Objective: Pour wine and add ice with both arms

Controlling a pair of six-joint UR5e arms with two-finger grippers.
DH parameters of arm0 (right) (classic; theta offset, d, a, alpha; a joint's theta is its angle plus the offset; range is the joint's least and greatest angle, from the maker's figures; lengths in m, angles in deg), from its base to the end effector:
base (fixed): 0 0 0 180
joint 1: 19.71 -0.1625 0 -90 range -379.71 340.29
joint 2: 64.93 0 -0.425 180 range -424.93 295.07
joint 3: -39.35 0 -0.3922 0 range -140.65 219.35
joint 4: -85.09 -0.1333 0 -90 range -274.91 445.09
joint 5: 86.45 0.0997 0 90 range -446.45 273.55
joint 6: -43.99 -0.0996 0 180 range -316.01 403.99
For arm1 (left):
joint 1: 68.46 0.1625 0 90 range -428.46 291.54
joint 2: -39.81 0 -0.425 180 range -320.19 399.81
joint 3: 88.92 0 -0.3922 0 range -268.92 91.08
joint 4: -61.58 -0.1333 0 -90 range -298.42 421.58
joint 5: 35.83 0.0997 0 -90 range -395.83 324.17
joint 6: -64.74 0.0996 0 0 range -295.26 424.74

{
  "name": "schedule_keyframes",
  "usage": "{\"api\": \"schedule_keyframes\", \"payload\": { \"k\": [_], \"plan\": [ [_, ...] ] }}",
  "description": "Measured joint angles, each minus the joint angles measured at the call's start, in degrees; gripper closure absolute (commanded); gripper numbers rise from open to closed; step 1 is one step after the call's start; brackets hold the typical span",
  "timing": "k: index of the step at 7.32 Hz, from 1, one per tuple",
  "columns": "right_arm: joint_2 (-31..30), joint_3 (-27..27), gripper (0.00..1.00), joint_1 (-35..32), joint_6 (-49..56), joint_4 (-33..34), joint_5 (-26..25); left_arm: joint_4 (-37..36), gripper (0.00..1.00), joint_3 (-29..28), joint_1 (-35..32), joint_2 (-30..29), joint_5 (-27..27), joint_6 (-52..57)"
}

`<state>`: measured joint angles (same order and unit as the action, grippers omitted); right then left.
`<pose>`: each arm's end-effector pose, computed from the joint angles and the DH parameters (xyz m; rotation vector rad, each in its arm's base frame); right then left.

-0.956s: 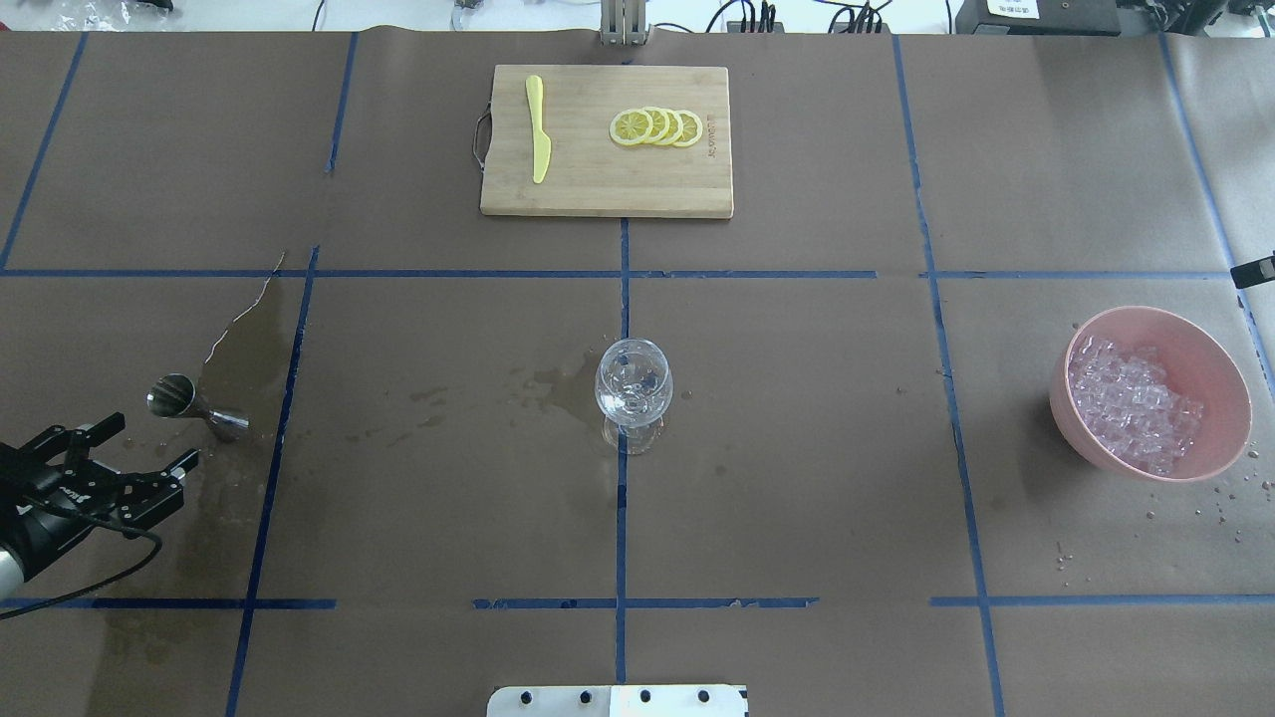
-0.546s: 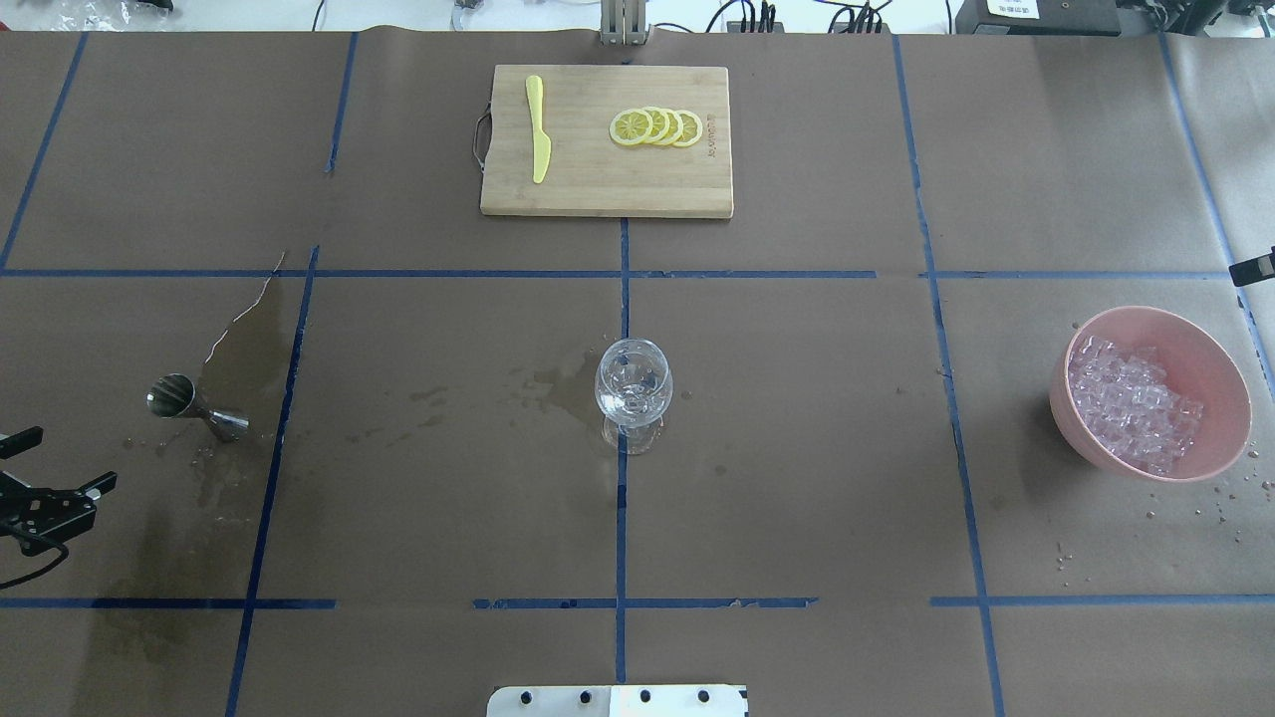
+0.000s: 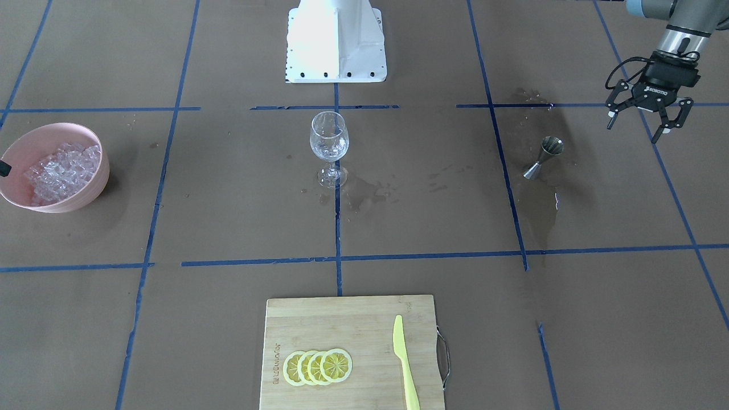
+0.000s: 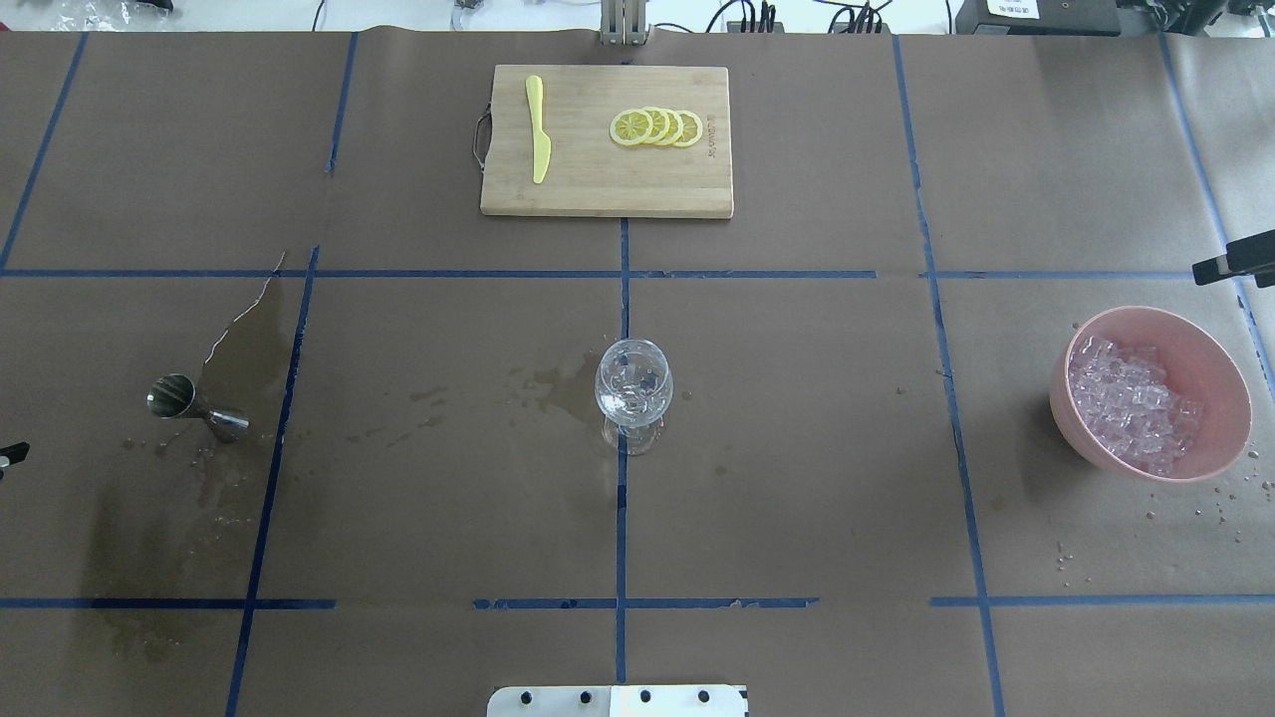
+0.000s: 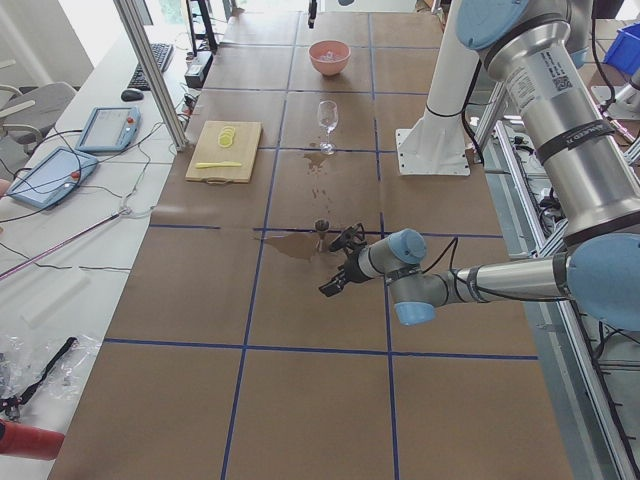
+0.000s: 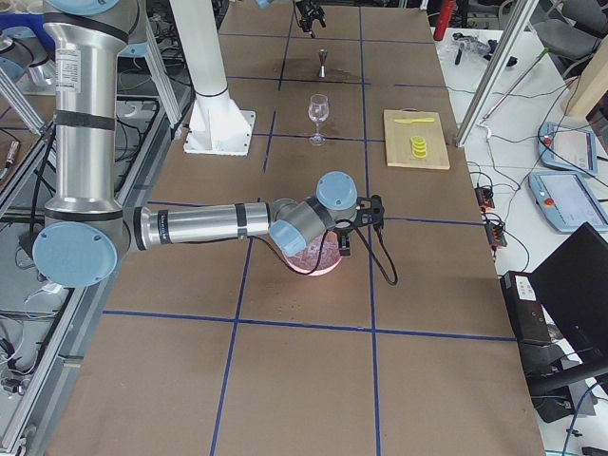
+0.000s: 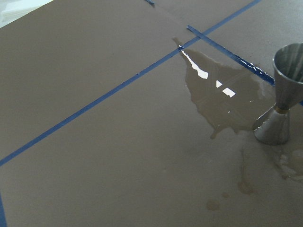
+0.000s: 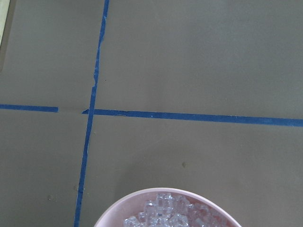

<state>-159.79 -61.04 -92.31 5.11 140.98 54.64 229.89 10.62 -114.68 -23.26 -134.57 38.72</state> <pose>-0.0876 -0.4662 0.5327 0.1646 -1.0532 0.0305 0.1335 -0.3101 0.6193 0.7960 0.7244 0.3607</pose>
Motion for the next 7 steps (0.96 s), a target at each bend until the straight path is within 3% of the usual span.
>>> {"api": "schedule_keyframes", "payload": {
  "k": [1,3,6,7],
  "plan": [
    [-1.33,-1.72,0.0,2.76,-3.41,0.0,-2.71,-3.19,0.0,-0.12,-6.32,-1.16,-5.8,2.97],
    [-4.65,-3.11,0.0,6.8,-5.72,0.02,-6.53,-7.67,0.0,-0.39,-13.07,-2.1,-11.02,5.31],
    [-6.34,-3.17,0.0,12.08,-11.98,-0.04,-9.93,-8.74,0.0,-0.7,-14.43,-2.15,-11.79,5.09],
    [-6.5,-3.2,0.08,14.0,-13.02,-0.06,-12.15,-8.75,0.0,-0.69,-14.48,-2.15,-11.77,5.05]
  ]
}}
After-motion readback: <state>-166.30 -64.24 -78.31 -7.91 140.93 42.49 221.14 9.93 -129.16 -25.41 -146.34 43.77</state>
